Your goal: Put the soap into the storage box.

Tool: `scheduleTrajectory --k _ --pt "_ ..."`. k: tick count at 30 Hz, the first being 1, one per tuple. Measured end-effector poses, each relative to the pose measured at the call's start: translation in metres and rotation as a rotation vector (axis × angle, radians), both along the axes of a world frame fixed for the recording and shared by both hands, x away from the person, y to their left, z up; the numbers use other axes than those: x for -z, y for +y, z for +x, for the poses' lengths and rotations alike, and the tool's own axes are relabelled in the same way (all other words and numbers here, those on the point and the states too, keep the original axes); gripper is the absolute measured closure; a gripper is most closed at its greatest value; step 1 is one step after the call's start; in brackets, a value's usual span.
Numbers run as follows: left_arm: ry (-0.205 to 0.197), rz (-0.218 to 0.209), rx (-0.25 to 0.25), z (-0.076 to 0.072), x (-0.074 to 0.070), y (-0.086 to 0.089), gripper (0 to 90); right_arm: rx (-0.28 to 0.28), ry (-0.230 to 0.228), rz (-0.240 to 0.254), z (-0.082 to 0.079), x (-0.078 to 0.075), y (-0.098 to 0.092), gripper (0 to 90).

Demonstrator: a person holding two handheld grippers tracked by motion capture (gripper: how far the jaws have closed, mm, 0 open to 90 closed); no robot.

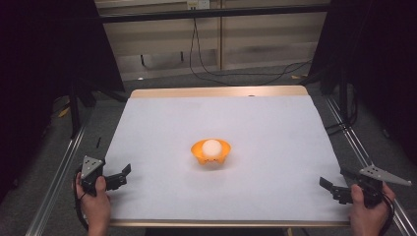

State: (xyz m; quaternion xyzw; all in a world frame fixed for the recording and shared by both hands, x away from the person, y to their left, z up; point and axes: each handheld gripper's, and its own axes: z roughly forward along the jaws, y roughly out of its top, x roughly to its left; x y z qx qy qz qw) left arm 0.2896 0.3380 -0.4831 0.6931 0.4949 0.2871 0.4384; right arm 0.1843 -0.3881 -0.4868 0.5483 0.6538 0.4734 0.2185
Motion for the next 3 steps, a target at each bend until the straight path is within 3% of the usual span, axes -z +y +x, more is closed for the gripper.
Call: scheduleTrajectory --k 3 --pt "-0.015 0.007 0.000 -0.0011 0.0000 -0.0010 1.2 -0.002 0.012 -0.016 0.0013 0.0002 0.0019 1.3"
